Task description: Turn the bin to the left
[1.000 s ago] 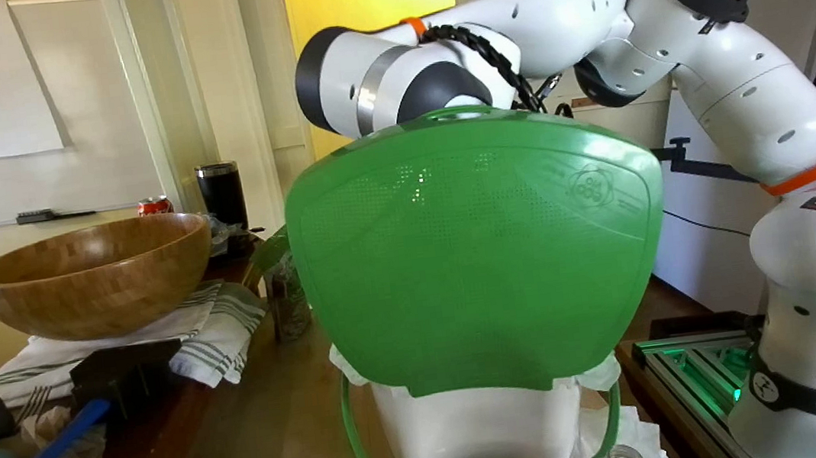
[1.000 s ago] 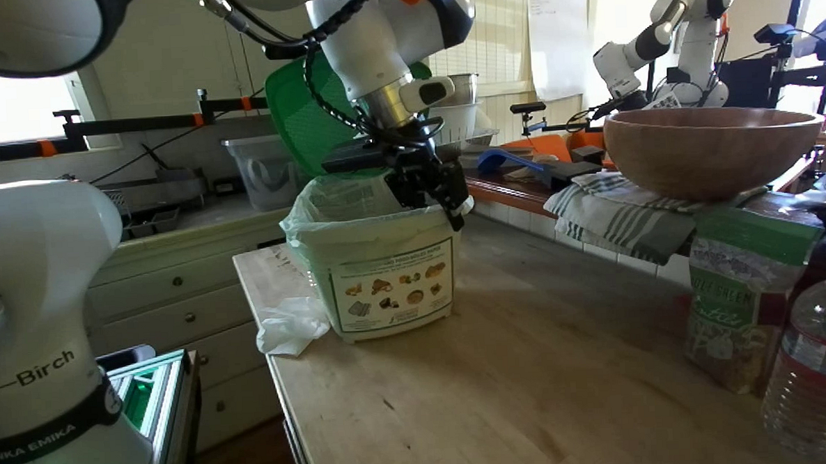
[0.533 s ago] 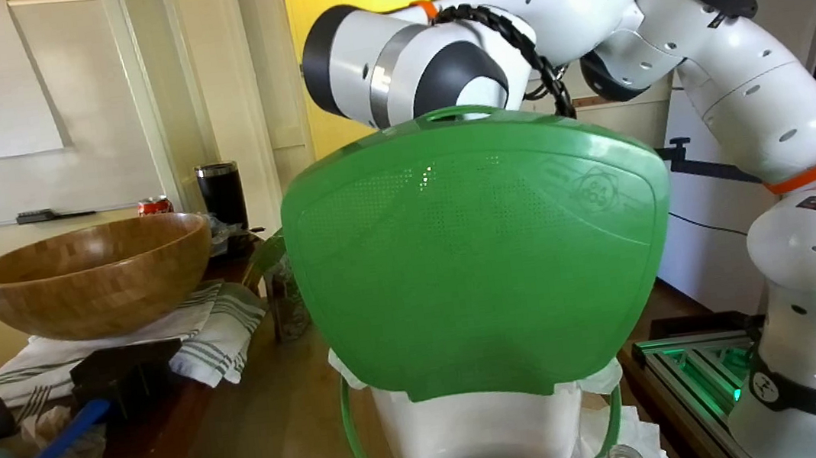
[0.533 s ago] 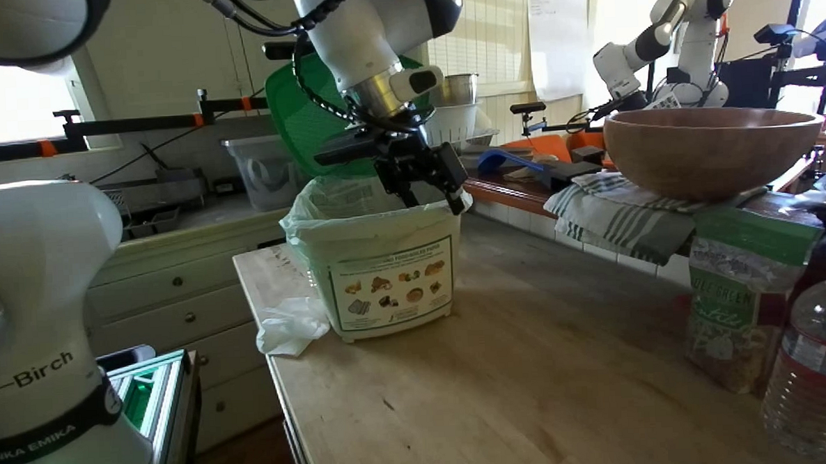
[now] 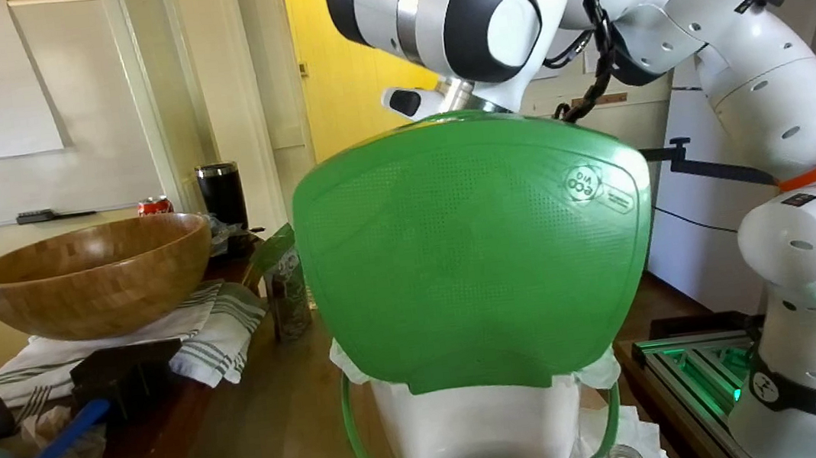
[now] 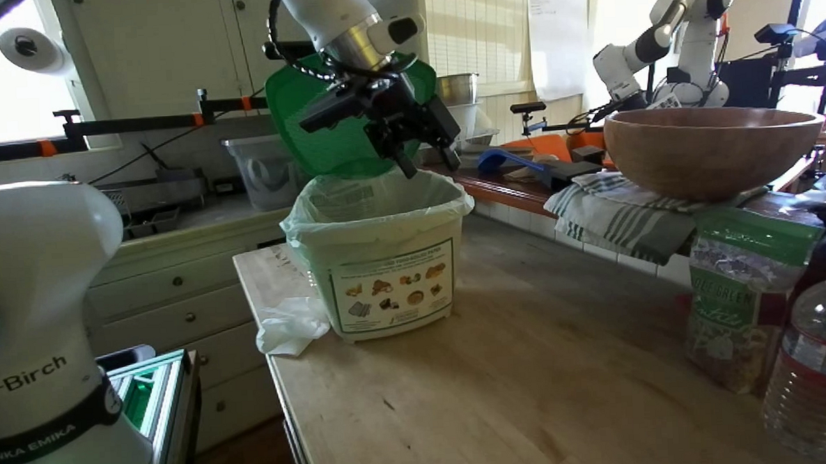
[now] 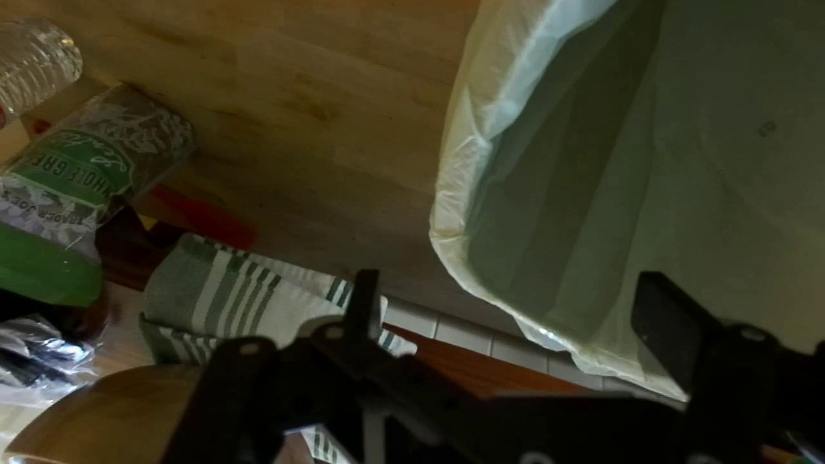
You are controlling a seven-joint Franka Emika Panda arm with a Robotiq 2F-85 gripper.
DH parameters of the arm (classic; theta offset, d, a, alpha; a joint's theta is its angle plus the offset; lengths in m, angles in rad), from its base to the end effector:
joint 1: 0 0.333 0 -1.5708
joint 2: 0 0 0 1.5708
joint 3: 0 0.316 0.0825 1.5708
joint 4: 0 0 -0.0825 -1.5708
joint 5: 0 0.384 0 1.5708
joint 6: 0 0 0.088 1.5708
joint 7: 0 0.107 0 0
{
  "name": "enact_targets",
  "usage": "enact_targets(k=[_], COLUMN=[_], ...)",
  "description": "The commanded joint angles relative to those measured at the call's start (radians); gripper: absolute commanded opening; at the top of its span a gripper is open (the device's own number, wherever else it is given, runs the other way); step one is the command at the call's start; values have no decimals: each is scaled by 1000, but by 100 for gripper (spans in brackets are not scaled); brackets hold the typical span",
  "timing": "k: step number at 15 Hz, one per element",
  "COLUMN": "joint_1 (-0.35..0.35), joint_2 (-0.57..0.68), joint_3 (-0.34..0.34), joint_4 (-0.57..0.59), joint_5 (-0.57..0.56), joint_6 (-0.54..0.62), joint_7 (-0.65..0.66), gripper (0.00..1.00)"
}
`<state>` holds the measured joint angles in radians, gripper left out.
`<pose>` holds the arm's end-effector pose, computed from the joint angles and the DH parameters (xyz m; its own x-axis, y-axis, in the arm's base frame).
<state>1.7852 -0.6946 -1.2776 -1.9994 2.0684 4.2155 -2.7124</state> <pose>0.4461 -0.0186 0.4774 0.8028 0.4078 0.4351 0.3394 -0.9124 0.2288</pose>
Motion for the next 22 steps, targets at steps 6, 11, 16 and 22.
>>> enact_targets(k=[6, 11, 16, 22], joint_1=[-175, -331, -536, -763], joint_2=[67, 108, 120, 100], joint_3=[119, 223, 357, 496], joint_4=[-17, -43, -90, -134], joint_5=[136, 209, 261, 339], joint_6=[21, 20, 14, 8], joint_7=[-6, -9, -13, -57], gripper=[100, 100, 100, 100])
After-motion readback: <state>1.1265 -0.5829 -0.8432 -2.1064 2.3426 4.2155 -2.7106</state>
